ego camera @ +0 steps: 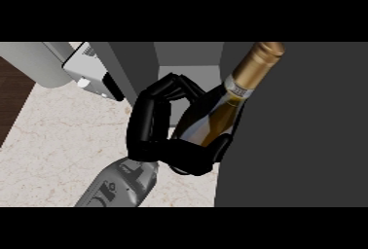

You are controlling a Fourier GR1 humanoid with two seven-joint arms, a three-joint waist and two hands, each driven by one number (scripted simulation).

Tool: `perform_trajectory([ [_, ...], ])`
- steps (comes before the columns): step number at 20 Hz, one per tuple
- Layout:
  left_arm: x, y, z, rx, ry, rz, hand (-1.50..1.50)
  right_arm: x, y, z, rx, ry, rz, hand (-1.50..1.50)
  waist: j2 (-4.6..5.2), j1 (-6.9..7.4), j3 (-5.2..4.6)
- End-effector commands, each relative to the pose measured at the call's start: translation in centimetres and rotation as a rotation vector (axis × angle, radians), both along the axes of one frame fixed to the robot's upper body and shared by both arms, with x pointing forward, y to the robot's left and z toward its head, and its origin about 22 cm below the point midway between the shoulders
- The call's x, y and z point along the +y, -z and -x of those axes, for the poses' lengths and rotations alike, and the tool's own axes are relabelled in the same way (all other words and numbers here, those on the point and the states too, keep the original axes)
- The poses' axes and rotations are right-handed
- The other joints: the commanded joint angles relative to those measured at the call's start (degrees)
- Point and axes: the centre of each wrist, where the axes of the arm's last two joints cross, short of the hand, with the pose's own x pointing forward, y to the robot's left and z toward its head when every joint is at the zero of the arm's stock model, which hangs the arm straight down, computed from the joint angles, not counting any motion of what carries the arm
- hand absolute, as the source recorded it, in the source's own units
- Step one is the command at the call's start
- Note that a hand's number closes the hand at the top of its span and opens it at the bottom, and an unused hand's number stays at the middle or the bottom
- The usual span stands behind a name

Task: Pick up the wine, place it into the cabinet and close the cabinet

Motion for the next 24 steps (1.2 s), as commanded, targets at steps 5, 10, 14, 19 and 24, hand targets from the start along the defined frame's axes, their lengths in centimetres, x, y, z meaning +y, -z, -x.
perform_trajectory([
  [5, -1.2, 1.2, -1.8, -0.013, -0.055, -0.035, 1.5, -0.6, -1.7, 2.2, -0.041, -0.055, -0.021, -1.5, 0.04, 0.02, -0.02],
  [10, -1.7, 1.6, -2.6, 0.011, -0.075, 0.01, 1.5, 0.0, -2.2, 2.7, -0.025, -0.049, -0.023, -1.5, 0.04, -0.19, -0.03],
  [14, -0.8, 4.3, -3.5, 0.02, -0.081, 0.034, 1.5, -0.1, -1.9, 1.8, -0.033, -0.05, -0.009, -1.5, 0.12, -0.15, -0.04],
  [19, -0.8, 8.3, -2.0, 0.026, -0.103, 0.022, 1.5, -0.1, -2.8, 1.5, -0.052, -0.051, -0.028, -1.5, 0.14, -0.22, -0.06],
  [24, -1.8, 7.8, -4.5, 0.024, -0.14, -0.07, 1.5, 0.6, -2.2, 0.9, -0.043, -0.044, -0.033, -1.5, 0.2, -0.37, -0.04],
])
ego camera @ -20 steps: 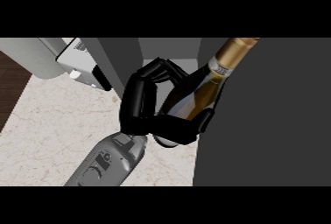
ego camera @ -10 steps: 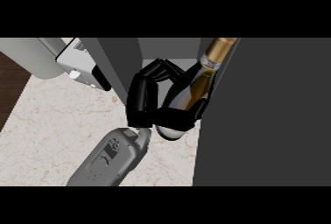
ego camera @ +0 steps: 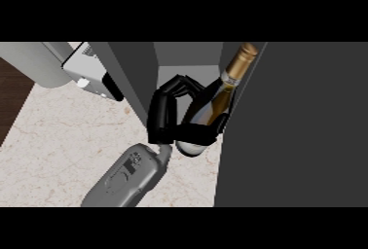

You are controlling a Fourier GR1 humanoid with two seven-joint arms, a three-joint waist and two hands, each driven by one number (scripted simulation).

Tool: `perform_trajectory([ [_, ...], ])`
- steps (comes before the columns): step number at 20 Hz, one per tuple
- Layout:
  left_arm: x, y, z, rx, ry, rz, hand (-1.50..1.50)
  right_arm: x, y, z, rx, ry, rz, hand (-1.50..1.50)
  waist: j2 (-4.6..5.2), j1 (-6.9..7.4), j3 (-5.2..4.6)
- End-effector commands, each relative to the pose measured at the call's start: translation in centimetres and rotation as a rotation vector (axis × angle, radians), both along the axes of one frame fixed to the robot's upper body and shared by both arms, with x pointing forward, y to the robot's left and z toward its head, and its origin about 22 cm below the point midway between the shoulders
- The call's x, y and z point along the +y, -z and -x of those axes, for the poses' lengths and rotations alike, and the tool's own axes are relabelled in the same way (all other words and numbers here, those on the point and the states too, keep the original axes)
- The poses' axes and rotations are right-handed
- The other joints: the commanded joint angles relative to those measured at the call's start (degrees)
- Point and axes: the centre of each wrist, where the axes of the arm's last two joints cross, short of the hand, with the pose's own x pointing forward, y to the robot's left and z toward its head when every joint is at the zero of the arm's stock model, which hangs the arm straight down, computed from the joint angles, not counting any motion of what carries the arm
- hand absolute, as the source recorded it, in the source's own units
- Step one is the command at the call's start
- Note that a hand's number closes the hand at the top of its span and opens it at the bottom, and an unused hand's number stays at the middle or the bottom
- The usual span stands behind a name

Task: Pick up the wine, place it into the cabinet and close the cabinet

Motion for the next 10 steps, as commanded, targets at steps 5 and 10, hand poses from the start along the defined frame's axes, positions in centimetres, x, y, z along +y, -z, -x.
perform_trajectory([
  [5, 0.4, 3.4, 0.2, -0.021, -0.047, -0.088, 1.5, -0.8, 0.2, 3.1, -0.044, -0.036, -0.028, -1.5, -0.02, 0.02, 0.03],
  [10, 1.7, 3.4, -1.1, -0.039, -0.076, -0.087, 1.5, -0.5, -1.1, 2.5, -0.039, -0.042, -0.028, -1.5, -0.05, 0.43, 0.0],
])
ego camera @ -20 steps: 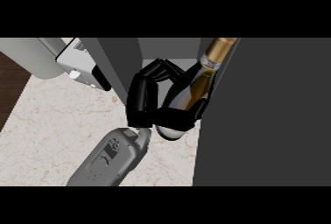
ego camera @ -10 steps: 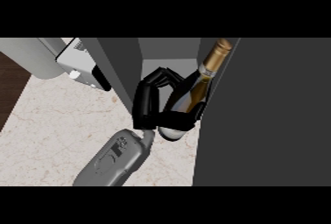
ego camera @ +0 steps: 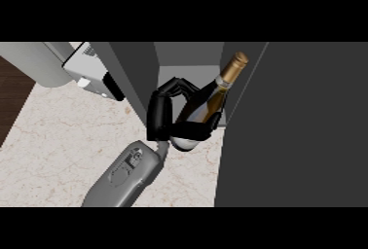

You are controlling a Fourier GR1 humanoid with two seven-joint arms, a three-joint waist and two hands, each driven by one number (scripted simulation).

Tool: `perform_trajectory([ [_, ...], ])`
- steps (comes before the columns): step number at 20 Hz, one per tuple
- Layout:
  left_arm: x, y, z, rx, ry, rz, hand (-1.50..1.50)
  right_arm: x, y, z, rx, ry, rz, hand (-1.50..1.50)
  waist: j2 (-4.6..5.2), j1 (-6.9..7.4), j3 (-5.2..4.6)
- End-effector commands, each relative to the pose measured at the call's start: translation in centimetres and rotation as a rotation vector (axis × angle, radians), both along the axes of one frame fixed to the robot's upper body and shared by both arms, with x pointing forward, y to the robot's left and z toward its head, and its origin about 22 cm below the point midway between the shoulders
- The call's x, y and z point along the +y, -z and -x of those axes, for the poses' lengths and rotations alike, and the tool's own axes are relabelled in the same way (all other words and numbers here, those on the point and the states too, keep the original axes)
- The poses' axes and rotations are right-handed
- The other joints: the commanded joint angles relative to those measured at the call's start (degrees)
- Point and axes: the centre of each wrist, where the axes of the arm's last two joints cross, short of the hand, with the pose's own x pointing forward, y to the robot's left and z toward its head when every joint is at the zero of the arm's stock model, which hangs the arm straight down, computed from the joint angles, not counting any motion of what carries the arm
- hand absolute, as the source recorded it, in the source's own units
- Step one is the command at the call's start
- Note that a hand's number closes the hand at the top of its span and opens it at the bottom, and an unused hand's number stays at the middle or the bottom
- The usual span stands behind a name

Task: Pick up the wine, place it into the cabinet and close the cabinet

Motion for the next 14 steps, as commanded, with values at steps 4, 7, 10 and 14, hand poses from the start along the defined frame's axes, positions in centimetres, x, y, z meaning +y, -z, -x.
perform_trajectory([
  [4, 0.8, 0.6, -1.3, 0.004, -0.045, 0.037, 1.5, -0.4, -0.9, 1.3, -0.058, -0.045, -0.047, -1.5, 0.07, -0.06, -0.01],
  [7, 2.0, 1.1, -2.3, 0.01, -0.064, 0.027, 1.5, -0.9, -0.3, 3.5, -0.038, -0.03, -0.041, -1.5, 0.0, -0.19, 0.01],
  [10, 1.2, 0.9, -3.1, 0.017, -0.077, 0.03, 1.5, 0.1, -1.1, 2.6, -0.031, -0.051, -0.067, -1.5, 0.09, -0.45, -0.03],
  [14, 3.2, 1.5, -4.2, 0.044, -0.046, 0.053, 1.5, -0.1, -0.3, 2.3, -0.027, -0.041, -0.081, -1.5, 0.07, -0.12, -0.01],
])
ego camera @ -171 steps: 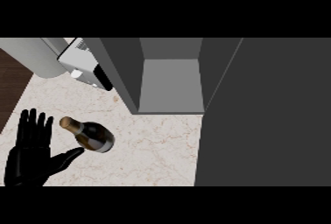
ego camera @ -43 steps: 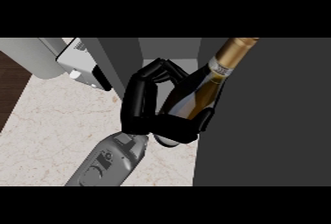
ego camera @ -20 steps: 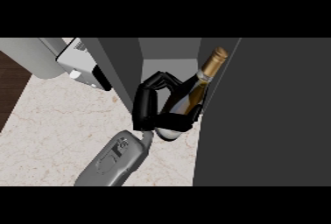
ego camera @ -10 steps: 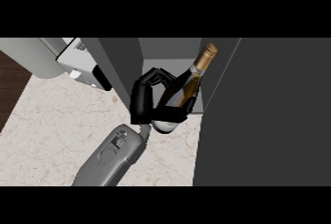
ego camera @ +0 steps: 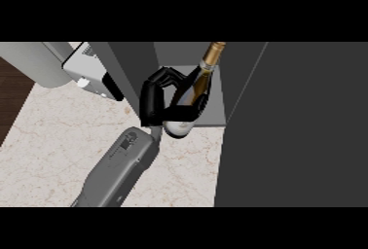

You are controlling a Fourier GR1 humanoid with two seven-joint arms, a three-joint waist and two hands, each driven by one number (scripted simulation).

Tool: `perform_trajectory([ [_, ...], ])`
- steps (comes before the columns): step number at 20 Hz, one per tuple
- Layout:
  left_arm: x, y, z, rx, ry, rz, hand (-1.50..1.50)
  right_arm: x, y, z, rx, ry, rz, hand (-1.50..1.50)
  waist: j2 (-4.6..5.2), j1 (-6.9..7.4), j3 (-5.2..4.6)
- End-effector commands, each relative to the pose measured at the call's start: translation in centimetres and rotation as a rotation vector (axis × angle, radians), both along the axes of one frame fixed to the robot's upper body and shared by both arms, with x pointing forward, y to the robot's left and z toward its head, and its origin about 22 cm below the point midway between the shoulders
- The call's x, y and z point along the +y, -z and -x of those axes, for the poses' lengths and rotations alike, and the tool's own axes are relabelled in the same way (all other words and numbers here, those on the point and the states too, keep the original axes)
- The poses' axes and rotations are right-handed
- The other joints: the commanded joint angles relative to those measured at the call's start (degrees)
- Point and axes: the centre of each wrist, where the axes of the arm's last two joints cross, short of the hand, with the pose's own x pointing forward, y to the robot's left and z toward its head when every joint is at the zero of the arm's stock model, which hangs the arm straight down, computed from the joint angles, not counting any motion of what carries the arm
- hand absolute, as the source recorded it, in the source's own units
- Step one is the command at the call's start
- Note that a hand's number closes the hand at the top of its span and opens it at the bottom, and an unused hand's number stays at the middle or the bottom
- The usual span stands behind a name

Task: Pick up the wine, place it into the cabinet and close the cabinet

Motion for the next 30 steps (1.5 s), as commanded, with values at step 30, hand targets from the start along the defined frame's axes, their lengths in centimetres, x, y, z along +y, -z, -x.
perform_trajectory([
  [30, 0.5, -1.8, -8.1, -0.027, -0.112, -0.107, 1.5, 0.1, 0.0, 0.9, -0.034, -0.077, -0.038, -1.5, 0.77, -2.01, -0.03],
])
